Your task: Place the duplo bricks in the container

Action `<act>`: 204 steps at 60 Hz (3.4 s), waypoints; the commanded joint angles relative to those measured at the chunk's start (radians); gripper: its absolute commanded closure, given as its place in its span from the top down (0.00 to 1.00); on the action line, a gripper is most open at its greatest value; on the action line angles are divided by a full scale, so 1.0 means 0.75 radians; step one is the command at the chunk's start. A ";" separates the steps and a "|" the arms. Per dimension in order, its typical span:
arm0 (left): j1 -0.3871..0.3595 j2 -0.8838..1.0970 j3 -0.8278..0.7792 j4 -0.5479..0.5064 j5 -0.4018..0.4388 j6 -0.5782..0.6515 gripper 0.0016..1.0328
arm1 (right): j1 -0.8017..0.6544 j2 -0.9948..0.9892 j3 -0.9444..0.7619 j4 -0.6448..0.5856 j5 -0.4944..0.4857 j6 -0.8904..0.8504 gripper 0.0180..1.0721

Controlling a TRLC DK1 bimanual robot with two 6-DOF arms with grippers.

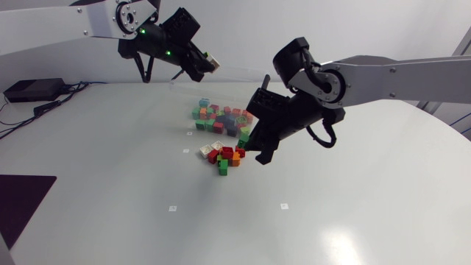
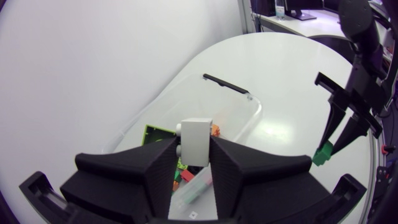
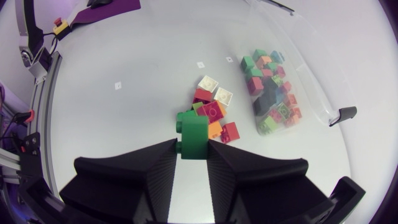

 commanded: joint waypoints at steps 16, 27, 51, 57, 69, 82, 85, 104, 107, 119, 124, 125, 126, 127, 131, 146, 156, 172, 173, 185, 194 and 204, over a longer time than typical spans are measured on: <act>0.078 0.359 0.313 -0.085 -0.074 -0.088 0.27 | -0.006 -0.056 -0.051 -0.016 -0.018 0.024 0.21; 0.068 0.349 0.301 -0.232 -0.072 -0.030 0.27 | -0.008 -0.046 -0.047 -0.010 -0.027 0.024 0.21; 0.035 0.242 0.272 -0.173 -0.078 -0.088 0.97 | -0.004 -0.056 -0.060 -0.006 -0.031 0.030 0.21; 0.039 0.154 0.243 -0.163 -0.076 -0.108 0.97 | -0.004 -0.080 -0.043 -0.004 -0.033 0.044 0.21; 0.080 -0.042 0.113 -0.112 -0.045 -0.153 0.96 | -0.006 -0.109 0.028 0.037 -0.033 0.114 0.21; 0.096 -0.281 -0.172 -0.034 -0.027 -0.175 0.96 | -0.013 -0.066 0.135 0.168 0.004 0.249 0.21; 0.096 -0.330 -0.245 0.015 -0.027 -0.173 0.96 | -0.017 -0.046 0.163 0.199 0.022 0.280 0.21; 0.148 -0.445 -0.632 0.142 -0.035 -0.085 0.96 | -0.027 0.218 0.458 0.272 0.135 0.413 0.21; 0.168 -0.437 -0.646 0.163 -0.035 -0.083 0.96 | -0.027 0.269 0.503 0.282 0.151 0.435 0.21; 0.258 -0.363 -0.642 0.267 -0.035 -0.085 0.96 | -0.037 0.423 0.658 0.287 0.209 0.496 0.21; 0.289 -0.285 -0.585 0.281 -0.035 -0.092 0.96 | -0.043 0.459 0.699 0.287 0.237 0.523 0.28; 0.295 -0.277 -0.577 0.283 -0.035 -0.092 0.96 | -0.045 0.464 0.703 0.287 0.241 0.527 0.30; 0.303 -0.255 -0.562 0.285 -0.035 -0.094 0.96 | -0.047 0.472 0.714 0.287 0.245 0.535 0.35; 0.307 -0.238 -0.550 0.287 -0.035 -0.096 0.96 | -0.053 0.482 0.720 0.280 0.245 0.539 0.40; 0.330 -0.163 -0.493 0.291 -0.033 -0.104 0.96 | -0.056 0.496 0.728 0.268 0.247 0.541 0.61; 0.375 -0.038 -0.380 0.338 -0.029 -0.161 0.96 | -0.041 0.480 0.701 0.268 0.250 0.531 0.86; 0.395 -0.015 -0.352 0.343 -0.027 -0.165 0.96 | -0.006 0.529 0.781 0.235 0.254 0.531 0.87; 0.458 0.115 -0.239 0.349 -0.025 -0.173 0.96 | 0.041 0.676 0.975 0.170 0.294 0.566 0.87; 0.458 0.117 -0.237 0.349 -0.025 -0.173 0.96 | 0.043 0.682 0.986 0.168 0.297 0.568 0.87; 0.436 0.220 -0.184 0.361 -0.025 -0.182 0.96 | 0.051 0.795 1.141 0.096 0.337 0.617 0.87; 0.385 0.236 -0.172 0.381 -0.025 -0.196 0.96 | 0.059 0.807 1.137 0.078 0.339 0.617 0.87; 0.334 0.240 -0.170 0.385 -0.023 -0.206 0.96 | 0.065 0.776 1.078 0.045 0.335 0.588 0.87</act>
